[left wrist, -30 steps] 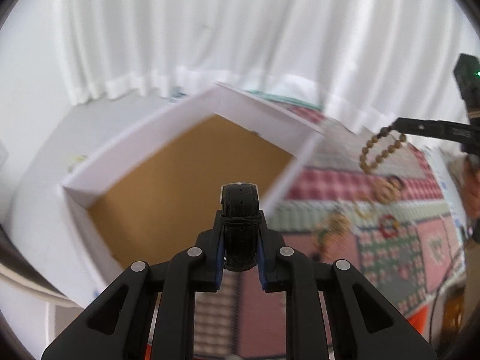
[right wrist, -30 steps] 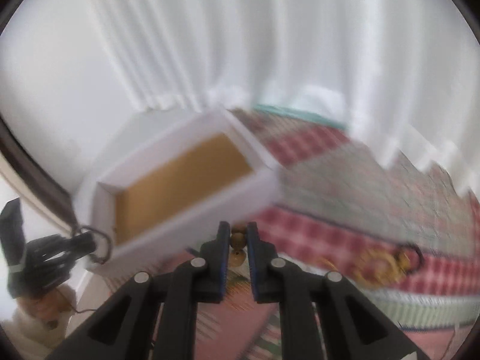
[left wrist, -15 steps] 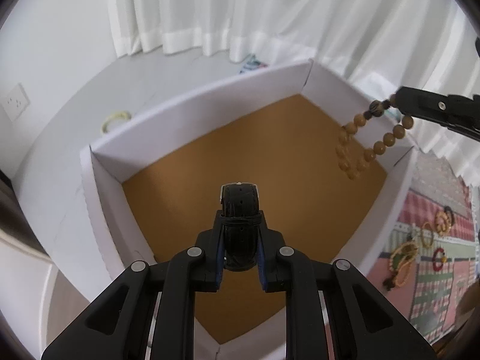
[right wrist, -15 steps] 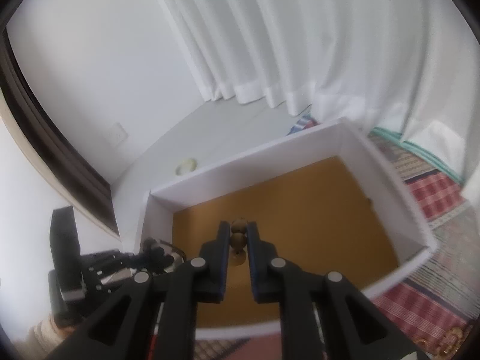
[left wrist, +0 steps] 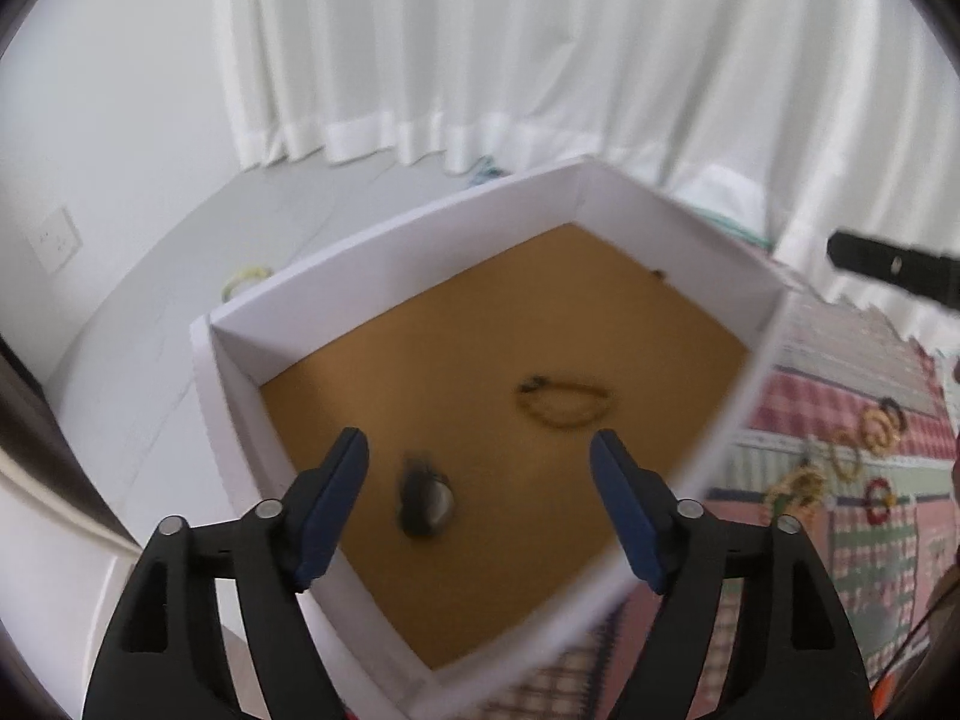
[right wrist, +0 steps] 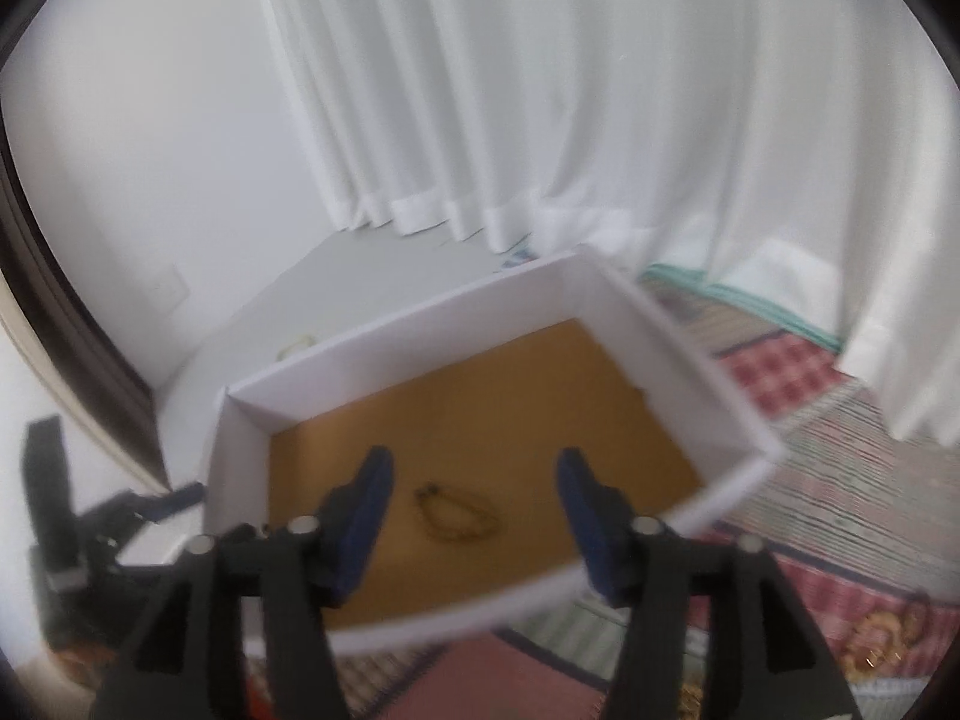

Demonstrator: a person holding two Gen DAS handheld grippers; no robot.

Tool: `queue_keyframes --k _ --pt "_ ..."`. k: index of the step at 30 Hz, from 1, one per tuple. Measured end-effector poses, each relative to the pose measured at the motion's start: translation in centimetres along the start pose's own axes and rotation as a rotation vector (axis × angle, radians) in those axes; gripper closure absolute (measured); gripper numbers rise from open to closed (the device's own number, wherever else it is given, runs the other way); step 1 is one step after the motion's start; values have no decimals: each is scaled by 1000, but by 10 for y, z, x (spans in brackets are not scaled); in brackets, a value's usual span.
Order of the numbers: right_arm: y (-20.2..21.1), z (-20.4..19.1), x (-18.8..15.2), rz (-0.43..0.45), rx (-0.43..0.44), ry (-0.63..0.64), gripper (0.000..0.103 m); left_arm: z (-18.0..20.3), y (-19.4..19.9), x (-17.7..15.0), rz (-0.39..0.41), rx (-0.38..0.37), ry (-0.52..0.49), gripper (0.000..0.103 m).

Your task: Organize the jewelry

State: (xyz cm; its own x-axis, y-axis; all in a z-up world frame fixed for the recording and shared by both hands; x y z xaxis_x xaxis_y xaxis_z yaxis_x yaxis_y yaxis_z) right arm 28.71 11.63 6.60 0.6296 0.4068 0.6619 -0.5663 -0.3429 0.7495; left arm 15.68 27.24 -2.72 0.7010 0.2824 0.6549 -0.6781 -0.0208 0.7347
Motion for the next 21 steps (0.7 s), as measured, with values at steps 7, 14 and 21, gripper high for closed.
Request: queue_keyframes --k 7,14,21 --pt "63 60 -75 21 -193 -12 31 90 21 -29 16 -136 -96 17" --pt "117 121 -173 25 -398 -83 27 168 18 -82 -41 -274 -143 14" --pt "156 157 -260 -14 -519 -191 27 218 10 -133 -118 -310 -197 14"
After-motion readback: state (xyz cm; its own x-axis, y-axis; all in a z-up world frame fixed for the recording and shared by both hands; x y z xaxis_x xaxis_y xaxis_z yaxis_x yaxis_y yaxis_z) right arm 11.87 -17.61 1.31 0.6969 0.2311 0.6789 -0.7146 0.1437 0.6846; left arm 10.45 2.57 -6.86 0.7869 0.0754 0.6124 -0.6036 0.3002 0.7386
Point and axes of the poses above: each gripper's, at about its wrist camera, not at the fingertips, and y roughly against the way its jaws point, z to its right, x to its top, the point moved 6 cm from there along -y, roughly the way its jaws point, and after that the axes turned 12 degrees about -x, right-handed, at the moved point
